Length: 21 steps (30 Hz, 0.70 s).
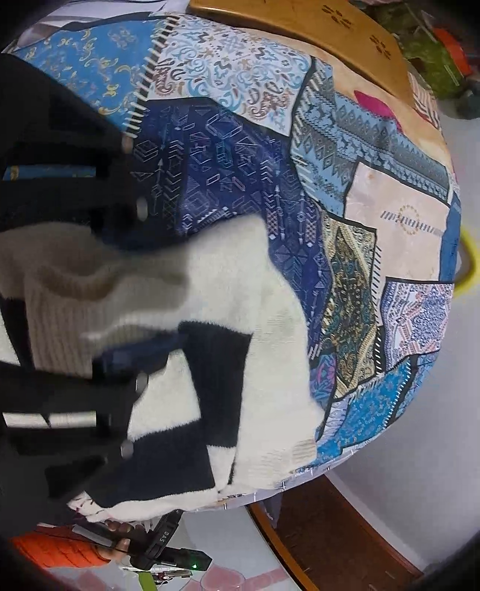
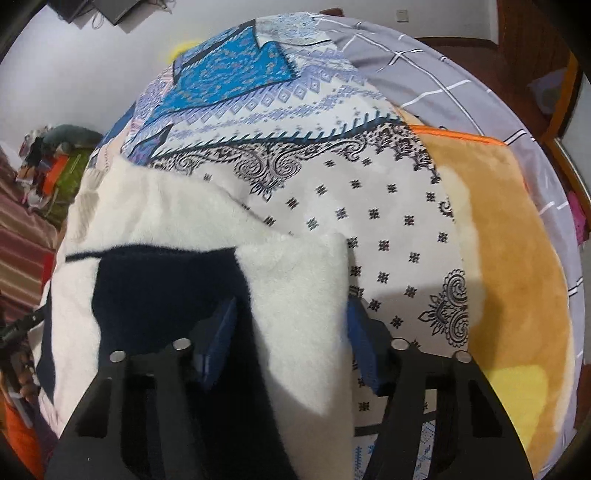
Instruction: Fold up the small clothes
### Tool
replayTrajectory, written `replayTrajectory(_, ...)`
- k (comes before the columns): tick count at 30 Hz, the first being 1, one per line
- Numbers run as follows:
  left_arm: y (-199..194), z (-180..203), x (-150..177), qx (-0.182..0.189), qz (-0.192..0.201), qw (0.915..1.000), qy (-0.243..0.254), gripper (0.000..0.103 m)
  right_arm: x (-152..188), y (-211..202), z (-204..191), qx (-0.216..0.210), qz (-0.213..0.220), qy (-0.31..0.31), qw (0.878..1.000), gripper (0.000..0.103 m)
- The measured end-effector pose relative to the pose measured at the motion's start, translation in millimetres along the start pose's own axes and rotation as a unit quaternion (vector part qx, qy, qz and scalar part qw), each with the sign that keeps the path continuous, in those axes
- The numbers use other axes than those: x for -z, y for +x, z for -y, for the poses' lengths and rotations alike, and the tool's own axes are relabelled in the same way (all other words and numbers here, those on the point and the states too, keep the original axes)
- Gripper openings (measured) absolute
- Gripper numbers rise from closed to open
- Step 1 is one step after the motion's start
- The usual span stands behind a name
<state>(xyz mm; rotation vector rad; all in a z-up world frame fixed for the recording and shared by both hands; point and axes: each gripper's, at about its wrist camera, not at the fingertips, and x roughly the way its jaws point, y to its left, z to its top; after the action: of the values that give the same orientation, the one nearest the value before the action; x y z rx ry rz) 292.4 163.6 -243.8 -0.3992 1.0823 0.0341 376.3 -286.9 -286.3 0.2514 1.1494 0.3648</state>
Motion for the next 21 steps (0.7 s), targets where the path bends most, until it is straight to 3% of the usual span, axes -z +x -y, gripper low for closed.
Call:
replayTrajectory(2,-1.7,-1.4,-2.8,0.001,0.006,1.0,0.0,0.027,-2.2,0.2,-1.9,0.006,0.003,-0.004,1.0,0.034)
replayTrajectory(7,-6.3,-7.0,-12.3,-0.021,0.031,0.9993,-0.002,0.019,-7.6,-1.4,-16.5,0.018,0.006,-0.028,0.999,0.021)
replayTrajectory(11,-11.0,-22.0,-24.2,-0.051,0.054,0.9971,-0.017,0.017,-16.0,1.0,-37.8,0.015,0.013,-0.049,0.999,0.02)
replayTrajectory(16,-8.6,-50.7,-34.6,-0.065,0.046,0.9964,-0.028,0.018,-29.3,10.6,-72.9,0.027,0.027,-0.086,0.996,0.021)
replayTrajectory(21,-13.3,-56.3,-29.4,-0.08,0.041,0.9959,-0.012,0.026,-32.9,10.6,-84.1,0.055,0.029,-0.105,0.993,0.028)
